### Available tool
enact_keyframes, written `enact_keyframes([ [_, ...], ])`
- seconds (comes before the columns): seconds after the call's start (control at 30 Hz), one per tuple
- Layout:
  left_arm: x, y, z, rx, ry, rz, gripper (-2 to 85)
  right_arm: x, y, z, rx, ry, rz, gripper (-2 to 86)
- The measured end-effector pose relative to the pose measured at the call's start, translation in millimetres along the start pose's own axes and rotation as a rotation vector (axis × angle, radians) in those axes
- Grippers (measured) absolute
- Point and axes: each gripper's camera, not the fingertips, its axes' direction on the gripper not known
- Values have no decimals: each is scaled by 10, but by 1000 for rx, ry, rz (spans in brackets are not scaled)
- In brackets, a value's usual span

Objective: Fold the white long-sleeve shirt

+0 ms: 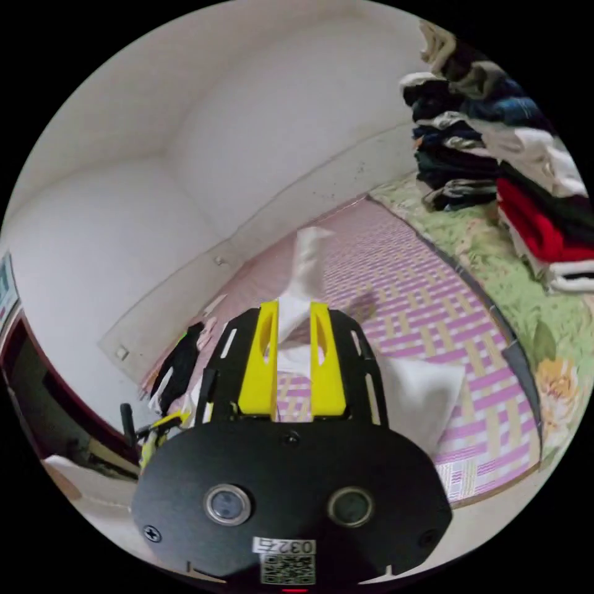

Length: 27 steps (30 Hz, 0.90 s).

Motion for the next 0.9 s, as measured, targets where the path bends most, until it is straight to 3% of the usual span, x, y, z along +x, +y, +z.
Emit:
enact_keyframes([
  [0.13,112,112,38,20,-34,13,141,-80,527,616,-413,-46,-49,76],
  [0.27,344,189,153,15,-101,68,157,-316,914,811,-521,16,-123,82],
  [0.4,527,373,219,16,-198,120,162,-508,1106,813,-536,65,-181,80],
  [0.53,701,631,72,132,-365,177,142,-625,1282,747,-539,110,-225,59],
  [0.77,703,826,291,66,-476,285,101,-523,1496,536,-556,-1,-178,-3],
  [0.9,454,1027,6,160,-542,220,38,-387,1498,145,-460,-133,-129,-8],
])
